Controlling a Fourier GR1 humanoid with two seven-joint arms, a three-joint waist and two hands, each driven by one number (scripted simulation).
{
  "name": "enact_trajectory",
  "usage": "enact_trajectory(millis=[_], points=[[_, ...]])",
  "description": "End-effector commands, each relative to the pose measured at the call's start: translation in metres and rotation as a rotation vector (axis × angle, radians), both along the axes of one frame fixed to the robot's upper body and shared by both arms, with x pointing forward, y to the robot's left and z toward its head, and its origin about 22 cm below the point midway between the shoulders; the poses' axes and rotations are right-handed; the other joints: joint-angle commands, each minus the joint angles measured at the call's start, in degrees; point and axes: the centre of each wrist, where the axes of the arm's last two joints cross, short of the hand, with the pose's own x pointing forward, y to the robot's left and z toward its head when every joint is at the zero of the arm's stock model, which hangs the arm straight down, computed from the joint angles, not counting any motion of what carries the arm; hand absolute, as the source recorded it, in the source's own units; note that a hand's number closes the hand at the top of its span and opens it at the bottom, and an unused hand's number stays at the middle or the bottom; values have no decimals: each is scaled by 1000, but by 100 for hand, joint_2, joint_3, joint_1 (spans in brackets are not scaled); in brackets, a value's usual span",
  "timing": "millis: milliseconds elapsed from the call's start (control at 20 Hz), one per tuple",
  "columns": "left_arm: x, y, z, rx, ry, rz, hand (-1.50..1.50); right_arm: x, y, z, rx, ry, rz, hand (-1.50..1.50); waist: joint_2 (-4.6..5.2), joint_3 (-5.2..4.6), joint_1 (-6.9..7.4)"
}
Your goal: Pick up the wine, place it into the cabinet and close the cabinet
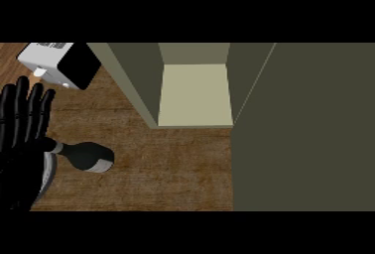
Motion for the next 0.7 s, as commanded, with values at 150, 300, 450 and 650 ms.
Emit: enact_trajectory(millis=[150,300,450,650], points=[[8,-15,-17,23,20,97,-150,-15,-9,6,52,3,22,-150,-131,-99,-3],[-11,-33,-31,-259,140,34,-150,-31,12,-9,74,136,221,-150,-140,-116,-8],[-15,-48,-13,-279,149,24,-150,-48,12,2,63,168,247,-150,-147,-99,-25],[-26,-76,-11,-304,152,20,-150,-49,18,23,63,169,247,-150,-136,-100,12]])
